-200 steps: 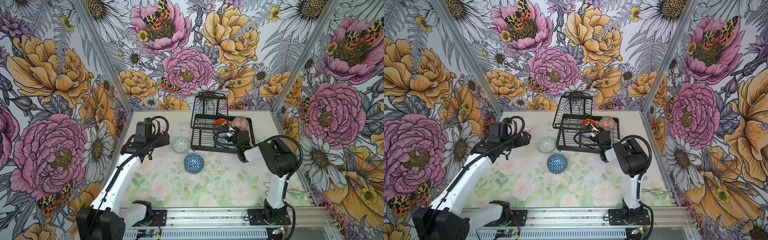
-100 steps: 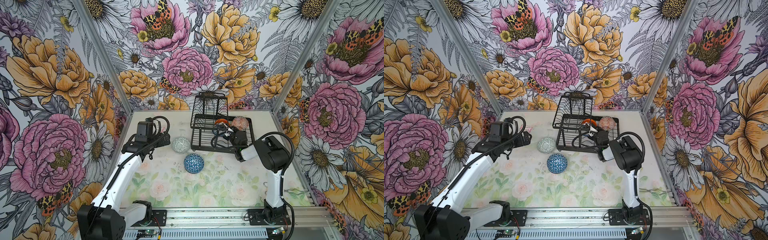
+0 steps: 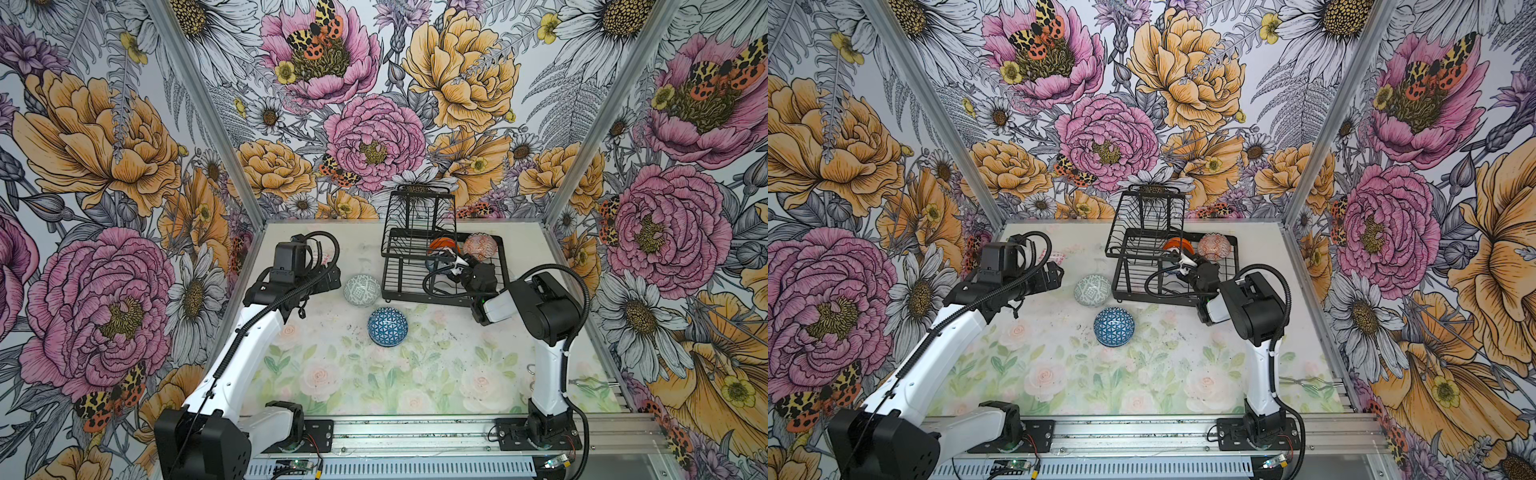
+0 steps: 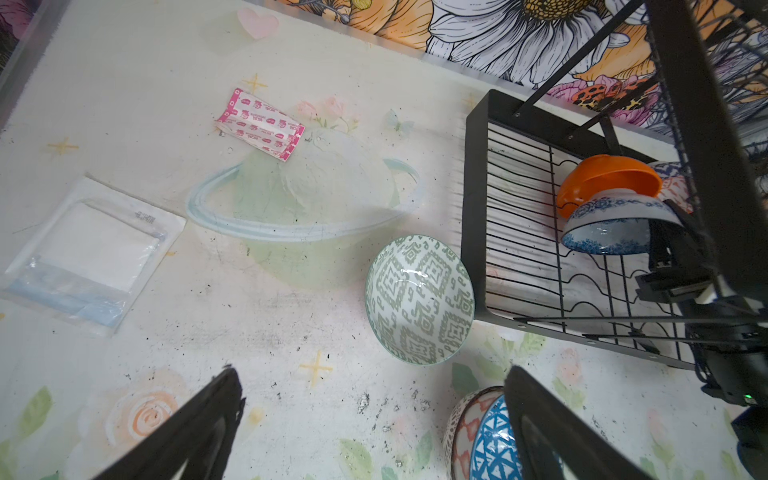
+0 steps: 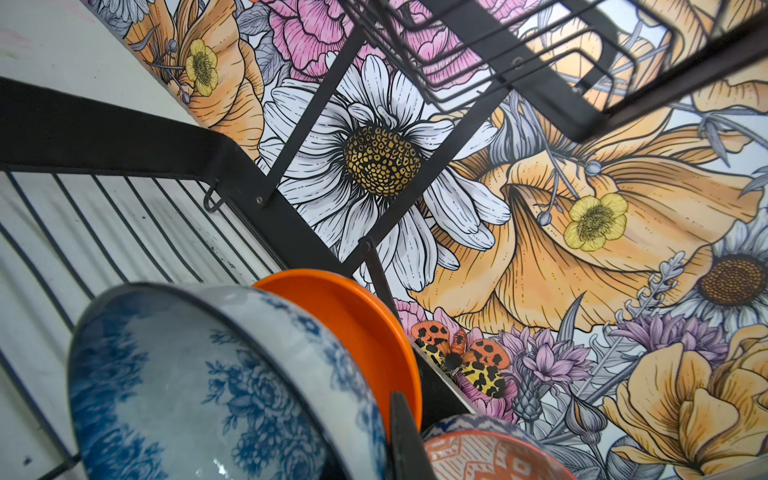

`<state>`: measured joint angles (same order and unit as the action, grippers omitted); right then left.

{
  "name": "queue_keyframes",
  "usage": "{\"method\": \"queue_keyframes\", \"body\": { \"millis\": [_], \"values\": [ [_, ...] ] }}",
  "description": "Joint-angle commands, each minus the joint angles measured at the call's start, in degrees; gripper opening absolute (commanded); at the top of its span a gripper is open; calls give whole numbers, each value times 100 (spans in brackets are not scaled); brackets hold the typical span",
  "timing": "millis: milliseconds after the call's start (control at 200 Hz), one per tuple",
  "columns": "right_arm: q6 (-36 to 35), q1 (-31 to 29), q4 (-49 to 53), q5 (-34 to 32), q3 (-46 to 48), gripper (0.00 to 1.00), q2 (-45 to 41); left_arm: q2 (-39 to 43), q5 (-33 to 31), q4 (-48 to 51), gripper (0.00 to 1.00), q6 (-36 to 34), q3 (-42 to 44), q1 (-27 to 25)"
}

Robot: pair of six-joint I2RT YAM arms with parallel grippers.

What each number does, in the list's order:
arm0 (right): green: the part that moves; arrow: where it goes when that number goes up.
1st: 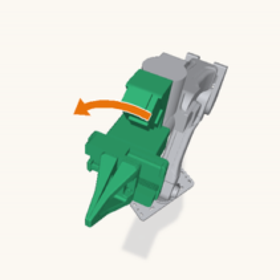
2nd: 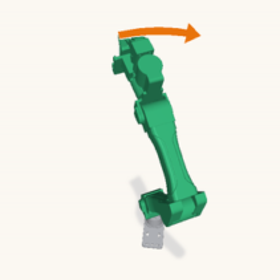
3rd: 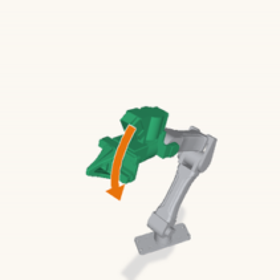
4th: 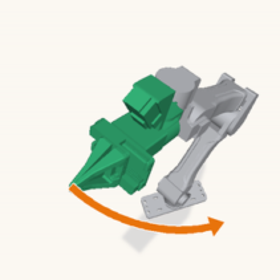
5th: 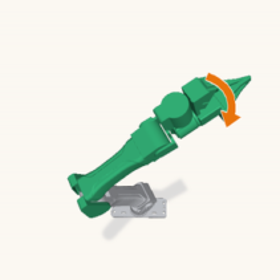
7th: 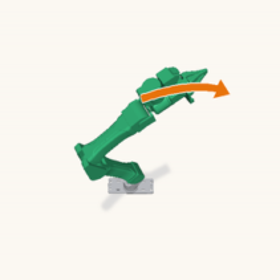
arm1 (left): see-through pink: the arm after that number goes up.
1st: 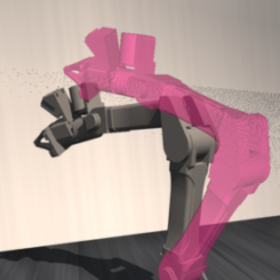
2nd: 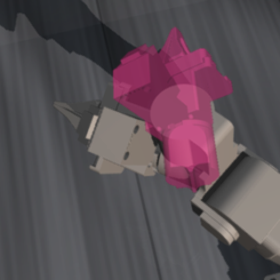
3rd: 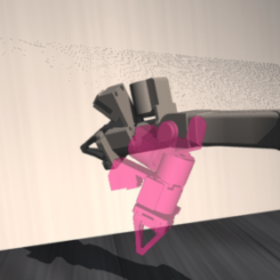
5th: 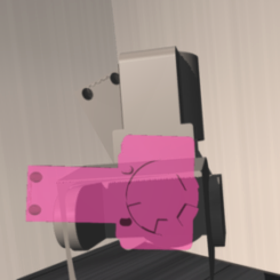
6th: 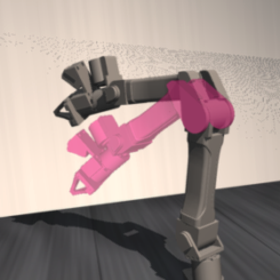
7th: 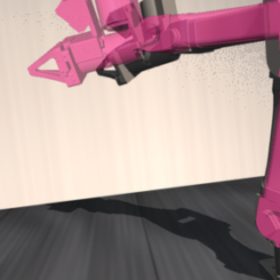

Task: Load the bowls into the dish rack
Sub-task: 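Lower the blue floral bowl into the rack next to the orange bowl, then open the right gripper and withdraw it from the rack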

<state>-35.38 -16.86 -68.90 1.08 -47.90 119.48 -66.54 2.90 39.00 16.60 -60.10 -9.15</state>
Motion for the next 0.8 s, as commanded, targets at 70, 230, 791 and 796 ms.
{"method": "queue_keyframes", "body": {
  "millis": [70,230,791,796],
  "values": [
    [278,-10,18,103,219,0,-221,41,116,-121,99,8,-164,-35],
    [498,-11,314,96,215,0,-341,52,125,-121,99,0,-157,-35],
    [502,-67,601,-72,340,40,-795,195,159,-121,99,-15,-98,-32],
    [495,-69,608,-73,341,41,-804,199,159,-121,99,-11,-98,-33]
  ]
}}
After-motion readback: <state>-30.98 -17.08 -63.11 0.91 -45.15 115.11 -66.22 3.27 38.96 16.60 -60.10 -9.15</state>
